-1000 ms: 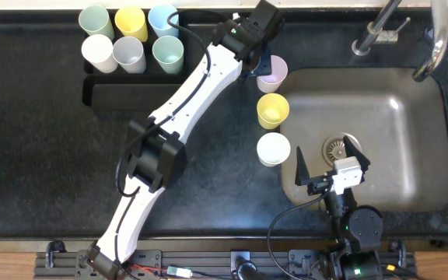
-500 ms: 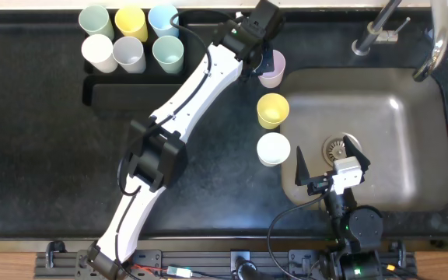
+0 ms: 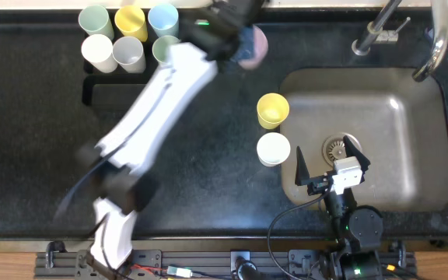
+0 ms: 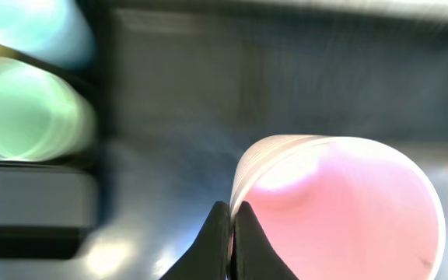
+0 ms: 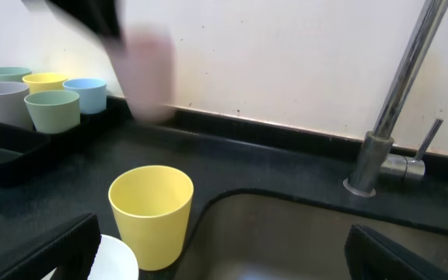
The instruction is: Store Cups
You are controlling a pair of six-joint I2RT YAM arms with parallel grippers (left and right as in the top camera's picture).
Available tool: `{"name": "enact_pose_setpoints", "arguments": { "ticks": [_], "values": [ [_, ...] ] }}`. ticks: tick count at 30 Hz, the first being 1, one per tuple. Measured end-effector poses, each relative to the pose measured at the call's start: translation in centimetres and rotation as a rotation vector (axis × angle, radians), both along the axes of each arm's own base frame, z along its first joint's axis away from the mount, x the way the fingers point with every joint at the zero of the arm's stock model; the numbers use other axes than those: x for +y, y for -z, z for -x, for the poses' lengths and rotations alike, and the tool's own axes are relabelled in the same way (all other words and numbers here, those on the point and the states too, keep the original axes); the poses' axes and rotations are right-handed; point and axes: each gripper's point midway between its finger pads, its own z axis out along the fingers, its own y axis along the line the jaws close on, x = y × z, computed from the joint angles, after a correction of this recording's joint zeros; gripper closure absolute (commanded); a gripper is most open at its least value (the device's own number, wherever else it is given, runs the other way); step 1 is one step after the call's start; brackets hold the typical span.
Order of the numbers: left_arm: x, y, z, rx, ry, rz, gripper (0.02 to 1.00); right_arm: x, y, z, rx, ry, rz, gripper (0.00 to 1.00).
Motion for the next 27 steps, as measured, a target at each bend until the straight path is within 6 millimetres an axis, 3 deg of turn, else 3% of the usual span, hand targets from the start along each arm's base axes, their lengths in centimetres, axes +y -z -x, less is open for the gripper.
{"name": "enact_pose_setpoints", "arguments": {
  "ticks": [2,4,6,8,11,14,18,22,27],
  "values": [
    [4.3,-5.4,1.2,-0.098,-0.061,0.033,0.985,0.0,0.0,0.0,0.000,0.000,-0.001,0.003],
    [9.4,-9.4,2.7,-0.178,-0.146,0.049,0.985,0.0,0.0,0.0,0.000,0.000,-0.001,0.003],
    [15.2,-11.7,4.3,-0.236,-0.250,0.038,0.985,0.0,0.0,0.0,-0.001,0.000,0.000,0.003],
    [20.4,-11.9,5.9,-0.246,-0.349,0.002,0.985,0.0,0.0,0.0,0.000,0.001,-0.001,0.003],
    [25.3,-9.2,6.8,-0.184,-0.425,-0.050,0.985,0.0,0.0,0.0,0.000,0.000,0.000,0.003],
    [29.1,-4.0,6.7,-0.058,-0.453,-0.077,0.985,0.0,0.0,0.0,0.000,0.000,0.000,0.005],
    [32.5,2.6,6.3,0.063,-0.445,-0.063,0.985,0.0,0.0,0.0,0.000,0.000,0.000,0.005],
    [33.8,5.8,6.5,0.106,-0.421,-0.052,0.985,0.0,0.0,0.0,0.000,0.000,-0.001,0.003],
    [33.6,6.6,5.9,0.109,-0.365,-0.054,0.985,0.0,0.0,0.0,0.000,0.000,0.000,0.005]
  ]
}}
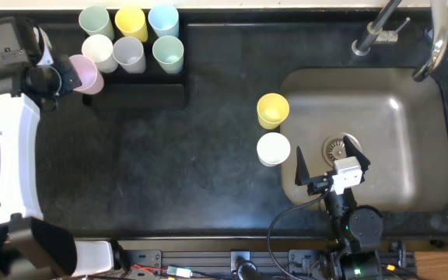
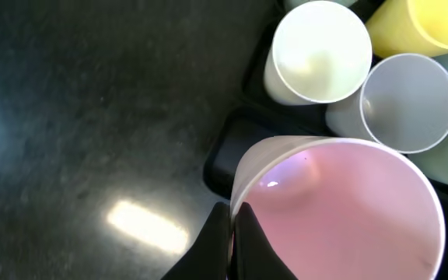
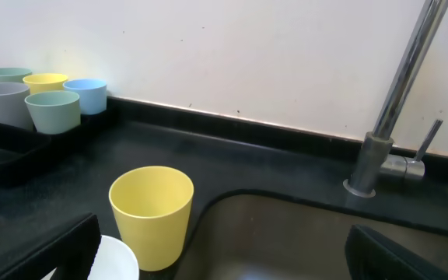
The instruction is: Store Cups
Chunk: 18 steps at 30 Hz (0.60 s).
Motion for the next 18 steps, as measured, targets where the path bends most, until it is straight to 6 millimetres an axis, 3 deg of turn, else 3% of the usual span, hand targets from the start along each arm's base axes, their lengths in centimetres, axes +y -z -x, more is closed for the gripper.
{"name": "enact_pose_setpoints", "arguments": {
  "ticks": [11,18],
  "values": [
    [0.1,4.5,-1.6,0.085,0.029,0.021,0.985,0.0,0.0,0.0,0.000,0.000,0.000,0.003],
    [0.2,6.4,-2.3,0.113,0.029,0.028,0.985,0.0,0.0,0.0,0.000,0.000,0.000,0.003]
  ]
}}
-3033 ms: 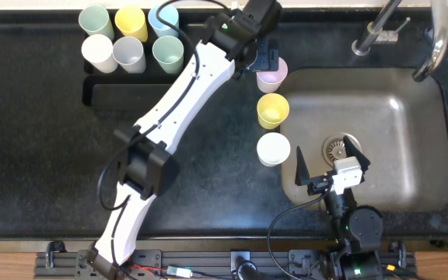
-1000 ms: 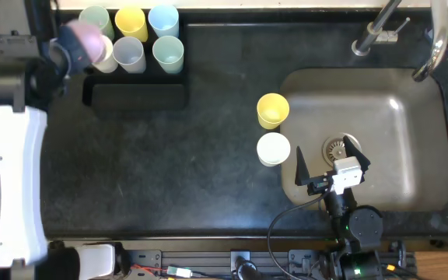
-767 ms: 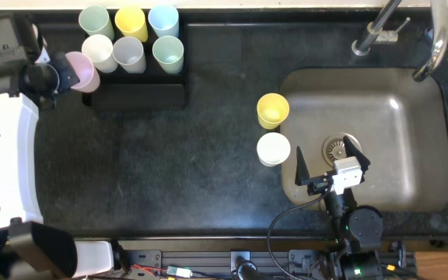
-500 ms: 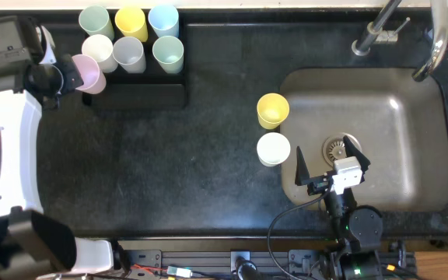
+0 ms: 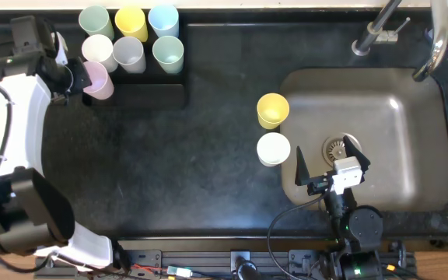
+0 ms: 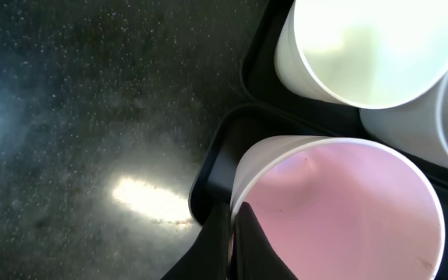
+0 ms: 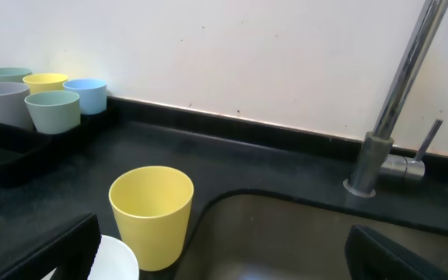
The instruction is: Store Cups
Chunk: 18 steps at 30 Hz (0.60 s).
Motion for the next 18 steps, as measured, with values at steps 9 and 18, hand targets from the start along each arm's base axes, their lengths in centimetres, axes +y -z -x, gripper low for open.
{"name": "enact_pose_setpoints", "arguments": {
  "ticks": [9,18],
  "values": [
    [0.05,0.80,-0.21,0.013,0.000,0.003,0.961,0.00,0.00,0.00,0.000,0.000,0.000,0.001],
    [0.13,0.88,-0.59,0.003,0.003,-0.001,0.844,0.00,0.00,0.00,0.000,0.000,0.000,0.003]
  ]
}}
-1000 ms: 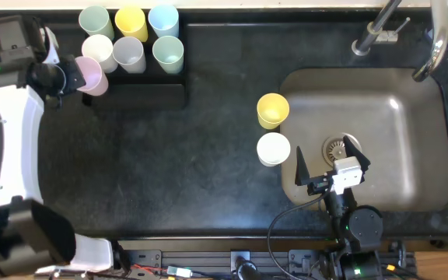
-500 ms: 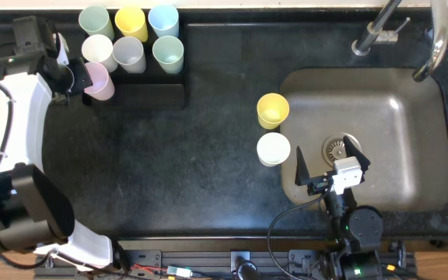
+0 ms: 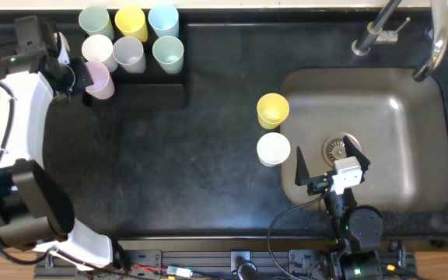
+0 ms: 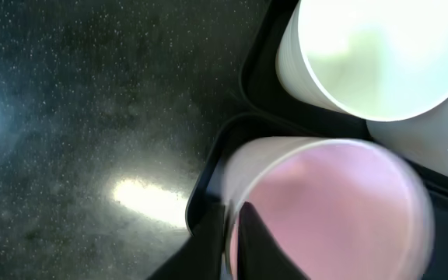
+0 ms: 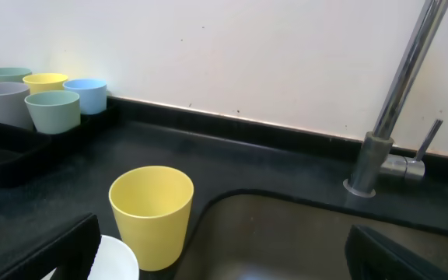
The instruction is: Store Cups
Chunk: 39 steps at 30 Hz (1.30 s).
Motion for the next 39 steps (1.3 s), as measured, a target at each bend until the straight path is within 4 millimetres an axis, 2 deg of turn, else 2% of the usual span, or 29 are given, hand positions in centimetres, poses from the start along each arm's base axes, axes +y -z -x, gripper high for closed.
{"name": "enact_pose_setpoints", "arguments": {
  "ticks": [7,14,18,21,24,27,30,32,34,37,39],
  "values": [
    [-0.1,0.0,-0.1,0.000,0.004,0.000,0.750,0.0,0.0,0.0,0.000,0.000,0.000,0.005],
    [-1.1,-0.2,-0.4,-0.011,0.036,-0.007,0.463,0.0,0.0,0.0,0.000,0.000,0.000,0.003],
    [-2.2,-2.9,-0.6,-0.079,0.060,-0.034,0.380,0.0,0.0,0.0,0.000,0.000,0.000,0.003],
    [-4.1,-7.2,0.4,-0.154,0.073,-0.059,0.375,0.0,0.0,0.0,0.000,0.000,0.000,0.003],
    [-7.8,-12.3,1.3,-0.226,0.133,-0.067,0.369,0.0,0.0,0.0,0.000,0.000,0.000,0.005],
    [-13.3,-17.2,1.2,-0.314,0.213,-0.058,0.360,0.0,0.0,0.0,0.000,0.000,0.000,0.003],
    [-19.6,-19.8,1.6,-0.351,0.295,-0.019,0.340,0.0,0.0,0.0,0.000,0.000,0.000,0.003],
    [-23.4,-20.1,2.1,-0.346,0.338,0.015,0.327,0.0,0.0,0.0,0.000,0.000,0.000,0.003],
    [-26.7,-19.6,2.4,-0.322,0.367,0.045,0.314,0.0,0.0,0.0,0.000,0.000,0.000,0.005],
    [-31.4,-17.3,2.6,-0.266,0.400,0.080,0.312,0.0,0.0,0.0,0.000,0.000,0.000,0.003],
    [-34.4,-14.8,3.0,-0.206,0.424,0.100,0.314,0.0,0.0,0.0,0.000,0.000,0.000,0.003]
  ]
}}
